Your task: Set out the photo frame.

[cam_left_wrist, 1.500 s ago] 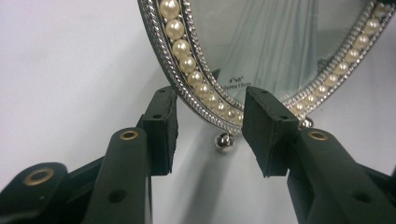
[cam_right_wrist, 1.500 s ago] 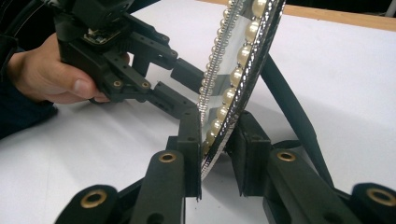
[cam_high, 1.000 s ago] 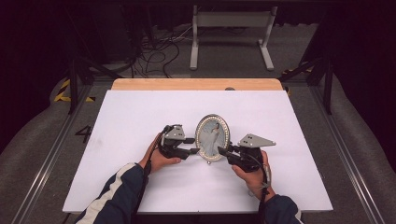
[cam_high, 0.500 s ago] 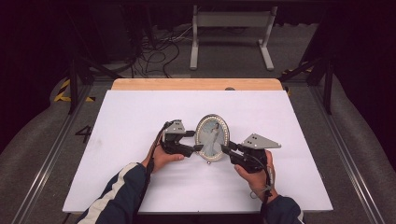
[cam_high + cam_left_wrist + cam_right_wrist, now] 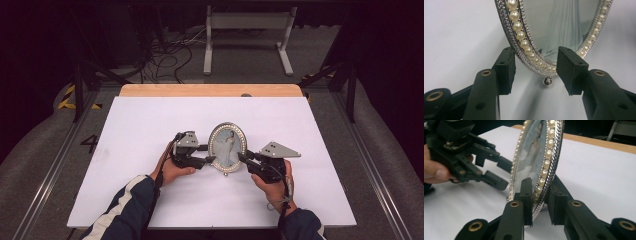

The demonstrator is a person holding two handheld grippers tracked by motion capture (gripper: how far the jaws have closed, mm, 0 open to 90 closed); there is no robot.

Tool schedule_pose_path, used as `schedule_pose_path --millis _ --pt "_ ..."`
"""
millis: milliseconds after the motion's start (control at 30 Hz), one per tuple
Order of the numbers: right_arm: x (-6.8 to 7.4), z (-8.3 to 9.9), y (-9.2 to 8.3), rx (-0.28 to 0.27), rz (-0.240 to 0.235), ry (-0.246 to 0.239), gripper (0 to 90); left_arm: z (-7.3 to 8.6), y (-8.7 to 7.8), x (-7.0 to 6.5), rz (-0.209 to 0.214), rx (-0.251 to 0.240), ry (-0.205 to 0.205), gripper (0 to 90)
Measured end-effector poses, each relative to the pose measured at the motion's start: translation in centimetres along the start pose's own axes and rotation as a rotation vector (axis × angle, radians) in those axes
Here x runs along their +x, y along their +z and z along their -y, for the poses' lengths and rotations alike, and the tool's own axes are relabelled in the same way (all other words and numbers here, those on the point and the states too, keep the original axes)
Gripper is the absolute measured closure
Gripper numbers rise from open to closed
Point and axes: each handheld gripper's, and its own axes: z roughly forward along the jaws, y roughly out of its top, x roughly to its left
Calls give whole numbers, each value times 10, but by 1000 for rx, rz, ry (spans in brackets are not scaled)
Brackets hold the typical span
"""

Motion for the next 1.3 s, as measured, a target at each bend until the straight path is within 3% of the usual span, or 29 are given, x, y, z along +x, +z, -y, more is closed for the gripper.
schedule_pose_path --millis 167,400,467,500,600,767,933,1067,1133,1300 --pt "-1 0 4 -7 -2 20 772 2 -4 -5 -18 15 4 491" --pt "-3 0 6 -6 -2 26 766 3 -9 -7 -3 30 13 490" --pt "-3 0 6 -6 2 21 752 3 -9 -5 3 18 12 484" --pt "-3 -1 6 -3 10 10 701 3 -8 -4 -4 14 7 456" --pt "-2 -2 2 0 7 -6 670 3 -6 -2 -22 0 -7 387" --pt "-2 -6 -8 -18 18 -7 742 1 -7 -1 -43 -56 -28 357" --pt "-1 -6 -8 -10 19 -21 801 -3 -7 -3 -30 -88 -37 414" --pt "0 -6 -8 -12 23 -24 802 -4 -9 -3 -61 -79 -24 514" --pt "-1 -6 -8 -15 21 -22 803 -2 -11 -1 -51 -76 -40 535" --pt "-2 -5 -3 -15 33 -17 801 -2 -19 -7 -68 -39 -22 548"
